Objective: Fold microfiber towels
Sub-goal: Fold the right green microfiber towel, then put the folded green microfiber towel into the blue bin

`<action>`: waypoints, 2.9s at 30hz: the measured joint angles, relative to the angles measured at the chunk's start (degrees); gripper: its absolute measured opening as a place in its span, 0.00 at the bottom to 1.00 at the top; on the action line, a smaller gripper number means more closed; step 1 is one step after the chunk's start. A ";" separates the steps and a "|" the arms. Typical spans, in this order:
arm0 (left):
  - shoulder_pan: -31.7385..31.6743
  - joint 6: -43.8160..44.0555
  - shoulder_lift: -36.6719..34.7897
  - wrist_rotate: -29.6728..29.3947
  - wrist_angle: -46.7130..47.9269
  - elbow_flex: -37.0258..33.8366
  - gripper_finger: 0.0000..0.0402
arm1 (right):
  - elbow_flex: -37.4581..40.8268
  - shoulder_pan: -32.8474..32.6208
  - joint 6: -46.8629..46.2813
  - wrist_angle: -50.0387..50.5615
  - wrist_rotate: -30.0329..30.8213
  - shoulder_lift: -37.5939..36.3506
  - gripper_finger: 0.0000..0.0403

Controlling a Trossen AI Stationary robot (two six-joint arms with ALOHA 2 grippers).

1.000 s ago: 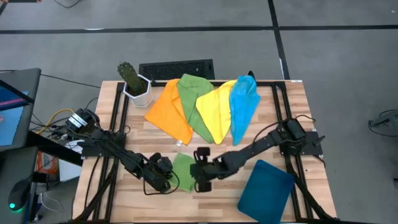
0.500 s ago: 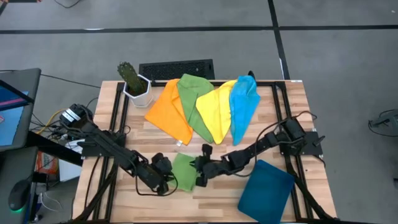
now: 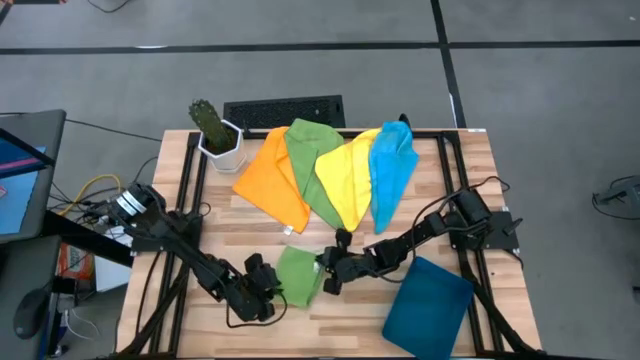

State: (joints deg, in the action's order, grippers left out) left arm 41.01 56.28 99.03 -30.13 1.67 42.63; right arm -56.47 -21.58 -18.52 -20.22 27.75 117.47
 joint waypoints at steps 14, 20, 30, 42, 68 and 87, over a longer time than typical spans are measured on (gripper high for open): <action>0.71 1.61 1.46 -2.04 -3.96 0.00 0.22 | -6.85 -7.63 6.81 -19.76 2.14 6.40 0.14; 0.71 1.68 1.46 -2.68 -4.11 0.00 0.22 | -11.44 -8.81 3.99 -18.34 -2.55 13.74 0.14; 0.01 0.57 -1.84 -0.08 -3.80 -0.04 0.22 | -11.66 -8.81 3.08 -10.67 -4.78 11.85 0.14; 0.73 -3.86 -10.43 -7.48 2.39 -0.04 0.22 | -11.66 1.00 3.49 21.77 -2.59 -9.97 0.26; 0.25 -1.63 -11.54 -7.21 14.43 -0.04 0.22 | -25.04 10.39 0.40 30.77 -23.52 8.77 0.60; 0.25 -1.71 -12.17 -5.65 15.72 -0.04 0.22 | -24.07 8.92 -1.06 40.84 -24.42 1.77 0.05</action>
State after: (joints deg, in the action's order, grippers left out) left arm 41.25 54.57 86.86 -35.78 17.39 42.59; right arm -80.53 -12.67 -19.57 20.62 3.33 119.24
